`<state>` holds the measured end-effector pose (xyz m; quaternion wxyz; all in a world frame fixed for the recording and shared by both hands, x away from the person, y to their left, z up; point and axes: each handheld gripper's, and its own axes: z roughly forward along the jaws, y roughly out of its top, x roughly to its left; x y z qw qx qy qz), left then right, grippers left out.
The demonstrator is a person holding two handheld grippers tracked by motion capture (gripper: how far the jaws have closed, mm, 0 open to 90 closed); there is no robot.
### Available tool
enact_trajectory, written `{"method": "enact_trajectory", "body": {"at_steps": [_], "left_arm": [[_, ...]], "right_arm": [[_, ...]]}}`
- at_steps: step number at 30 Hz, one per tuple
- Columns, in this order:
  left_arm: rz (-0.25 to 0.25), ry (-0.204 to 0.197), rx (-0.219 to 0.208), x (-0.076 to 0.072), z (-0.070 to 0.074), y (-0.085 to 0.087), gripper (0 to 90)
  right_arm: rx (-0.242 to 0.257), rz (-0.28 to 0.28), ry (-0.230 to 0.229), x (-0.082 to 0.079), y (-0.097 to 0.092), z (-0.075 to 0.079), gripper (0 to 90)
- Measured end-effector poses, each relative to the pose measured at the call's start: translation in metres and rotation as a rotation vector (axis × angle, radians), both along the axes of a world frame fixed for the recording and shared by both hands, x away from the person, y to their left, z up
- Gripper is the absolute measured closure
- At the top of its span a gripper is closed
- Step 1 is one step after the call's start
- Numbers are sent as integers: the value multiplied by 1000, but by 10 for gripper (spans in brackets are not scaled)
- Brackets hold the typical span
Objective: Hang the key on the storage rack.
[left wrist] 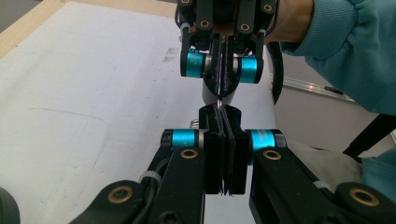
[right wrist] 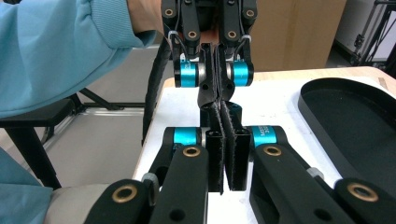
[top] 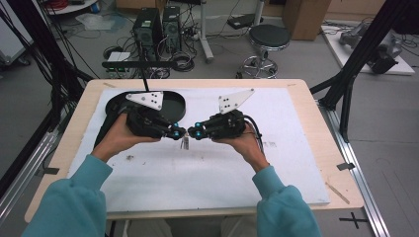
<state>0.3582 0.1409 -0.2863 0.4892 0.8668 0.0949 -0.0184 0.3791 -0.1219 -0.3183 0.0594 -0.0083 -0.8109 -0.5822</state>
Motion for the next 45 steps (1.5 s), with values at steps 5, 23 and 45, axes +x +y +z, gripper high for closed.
{"method": "enact_trajectory", "body": {"at_steps": [5, 23, 45], "left_arm": [[-2, 11, -6, 0, -1, 1, 883], [142, -53, -73, 4, 11, 32, 885], [403, -133, -41, 47, 42, 82, 884]], "right_arm": [[3, 9, -13, 1, 1, -1, 883], [61, -462, -87, -16, -47, -12, 5], [159, -839, -139, -82, -170, -105, 5]]}}
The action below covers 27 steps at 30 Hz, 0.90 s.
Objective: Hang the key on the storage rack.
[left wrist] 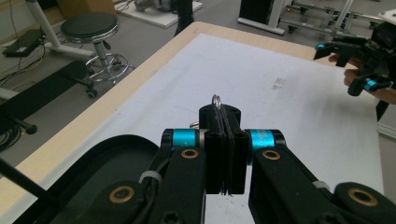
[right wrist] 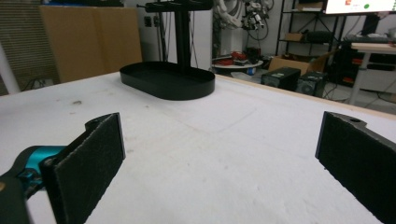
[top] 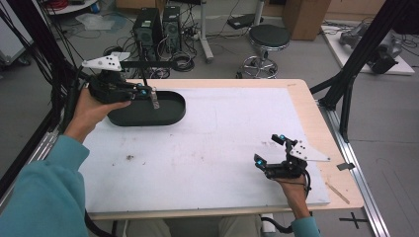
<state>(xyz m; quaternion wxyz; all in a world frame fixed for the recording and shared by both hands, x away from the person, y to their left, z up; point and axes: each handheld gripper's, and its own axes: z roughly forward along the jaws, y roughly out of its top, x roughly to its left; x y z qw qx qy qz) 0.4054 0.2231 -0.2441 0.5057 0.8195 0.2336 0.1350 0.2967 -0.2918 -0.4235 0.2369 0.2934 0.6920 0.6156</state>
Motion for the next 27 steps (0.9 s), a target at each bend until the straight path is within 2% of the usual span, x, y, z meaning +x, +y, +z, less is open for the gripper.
{"method": "enact_trajectory", "body": {"at_steps": [3, 5, 10, 11, 14, 17, 19, 22, 24, 25, 27], "left_arm": [[30, 3, 13, 9, 3, 1, 884], [52, 7, 27, 15, 4, 2, 884], [99, 23, 42, 30, 3, 3, 885], [113, 22, 43, 32, 2, 2, 884], [149, 22, 54, 39, -1, 1, 884], [193, 25, 60, 45, -4, 0, 884], [217, 40, 60, 50, -7, 0, 884], [243, 56, 75, 55, -11, -1, 884], [245, 68, 71, 58, -14, -1, 884], [256, 65, 71, 60, -15, -2, 884], [270, 73, 62, 63, -18, -2, 884]], "right_arm": [[20, -12, -13, -4, -8, -8, 5], [39, -22, -40, -9, -14, -13, 5], [32, -29, -43, -12, -16, -16, 5], [46, -25, -46, -12, -16, -17, 5], [39, -25, -48, -11, -16, -18, 5], [59, -31, -44, -10, -16, -20, 5], [56, -44, -45, -10, -17, -21, 5], [52, -55, -44, -10, -17, -24, 5], [54, -68, -54, -10, -17, -25, 5], [72, -71, -64, -11, -17, -26, 5], [70, -70, -62, -11, -17, -26, 5]]}}
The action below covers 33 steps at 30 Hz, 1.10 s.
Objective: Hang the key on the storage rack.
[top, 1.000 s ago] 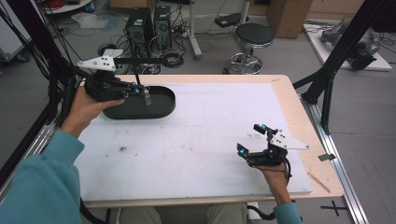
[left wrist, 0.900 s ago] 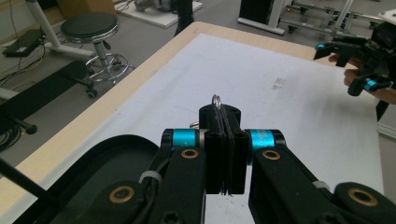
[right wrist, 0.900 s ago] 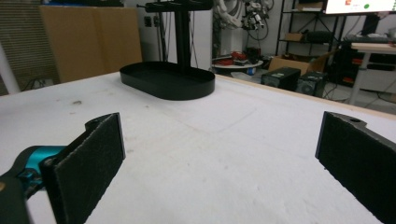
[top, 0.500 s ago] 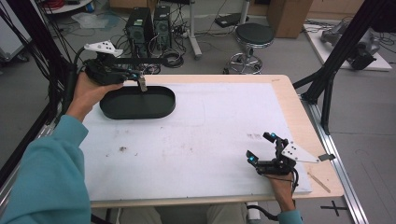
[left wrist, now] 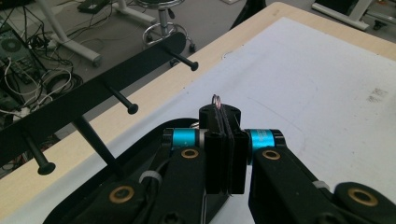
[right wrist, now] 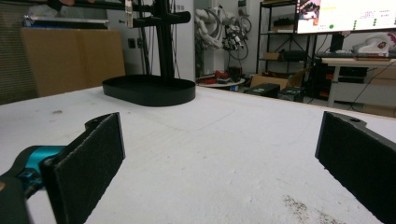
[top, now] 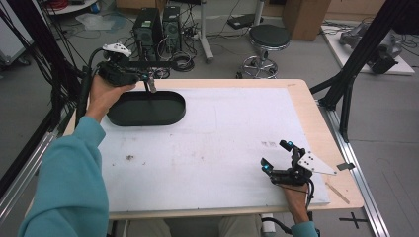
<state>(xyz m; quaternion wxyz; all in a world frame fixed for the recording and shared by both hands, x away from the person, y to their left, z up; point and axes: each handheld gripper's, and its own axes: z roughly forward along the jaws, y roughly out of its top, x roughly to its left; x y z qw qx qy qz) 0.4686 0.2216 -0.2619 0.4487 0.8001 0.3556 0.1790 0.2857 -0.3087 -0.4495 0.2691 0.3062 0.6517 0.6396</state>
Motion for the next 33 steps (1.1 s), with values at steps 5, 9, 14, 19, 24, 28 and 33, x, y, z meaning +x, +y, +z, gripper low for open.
{"method": "enact_trajectory", "body": {"at_steps": [5, 9, 14, 19, 24, 28, 33], "left_arm": [[37, 7, -2, 8, -6, 0, 884], [62, 13, 15, 13, -12, -1, 883], [97, 12, -7, 19, -15, 0, 884], [122, 21, -12, 24, -19, 2, 883], [135, 19, -33, 27, -22, 1, 883], [148, 4, -22, 29, -23, 1, 884], [157, 4, -25, 31, -25, 3, 883]], "right_arm": [[-1, -4, 5, 0, 1, 0, 5], [-1, 0, 10, 1, 0, 0, 5], [-12, -3, 5, 1, 1, 0, 5], [-11, -6, 7, 1, 1, 0, 5], [-13, -3, 7, 1, 2, 0, 5], [-17, 0, 4, 1, 2, 0, 5], [-15, 0, 7, 1, 2, 0, 5]]}}
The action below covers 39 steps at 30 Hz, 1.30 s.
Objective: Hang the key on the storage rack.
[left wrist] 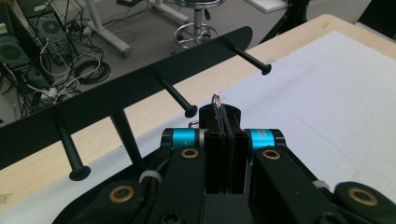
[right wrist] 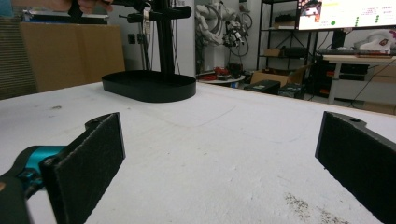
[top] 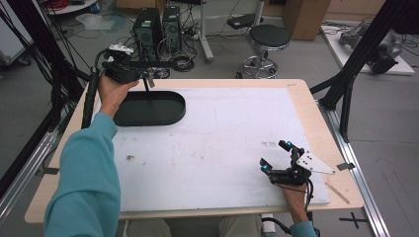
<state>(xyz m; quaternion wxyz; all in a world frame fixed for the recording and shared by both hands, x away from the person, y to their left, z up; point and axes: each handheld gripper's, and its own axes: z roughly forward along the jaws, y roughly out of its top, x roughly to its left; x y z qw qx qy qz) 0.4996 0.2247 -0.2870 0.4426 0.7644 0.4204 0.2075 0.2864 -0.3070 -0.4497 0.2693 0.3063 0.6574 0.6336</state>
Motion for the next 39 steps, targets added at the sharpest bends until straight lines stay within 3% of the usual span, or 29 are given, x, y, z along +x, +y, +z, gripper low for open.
{"method": "enact_trajectory", "body": {"at_steps": [12, 39], "left_arm": [[23, -1, 25, 3, -4, -1, 883], [62, -24, 11, 9, -9, 3, 877]], "right_arm": [[-3, 4, 1, 0, 0, 0, 5], [4, 6, 12, 1, 0, 0, 5]]}}
